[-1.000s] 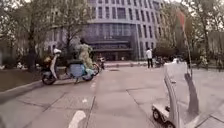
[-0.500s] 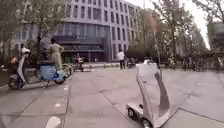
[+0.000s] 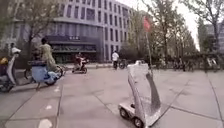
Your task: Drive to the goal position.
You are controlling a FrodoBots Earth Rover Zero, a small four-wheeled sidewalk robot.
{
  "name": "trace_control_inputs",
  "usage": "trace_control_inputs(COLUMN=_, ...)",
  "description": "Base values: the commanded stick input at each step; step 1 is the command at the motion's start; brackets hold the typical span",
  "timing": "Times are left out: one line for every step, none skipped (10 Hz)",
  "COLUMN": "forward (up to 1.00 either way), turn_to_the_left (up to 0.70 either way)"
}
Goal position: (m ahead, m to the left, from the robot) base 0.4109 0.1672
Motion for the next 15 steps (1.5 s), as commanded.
trace_control_inputs(forward=0.00, turn_to_the_left=0.00)
trace_control_inputs(forward=0.00, turn_to_the_left=0.00)
trace_control_inputs(forward=0.00, turn_to_the_left=0.02)
trace_control_inputs(forward=0.00, turn_to_the_left=0.15)
trace_control_inputs(forward=0.00, turn_to_the_left=0.55)
trace_control_inputs(forward=0.00, turn_to_the_left=0.70)
trace_control_inputs(forward=0.00, turn_to_the_left=0.70)
trace_control_inputs(forward=0.00, turn_to_the_left=0.70)
trace_control_inputs(forward=0.00, turn_to_the_left=0.70)
trace_control_inputs(forward=0.00, turn_to_the_left=0.70)
trace_control_inputs(forward=0.00, turn_to_the_left=0.70)
trace_control_inputs(forward=0.00, turn_to_the_left=0.70)
trace_control_inputs(forward=0.00, turn_to_the_left=0.70)
trace_control_inputs(forward=0.00, turn_to_the_left=0.30)
trace_control_inputs(forward=0.00, turn_to_the_left=0.00)
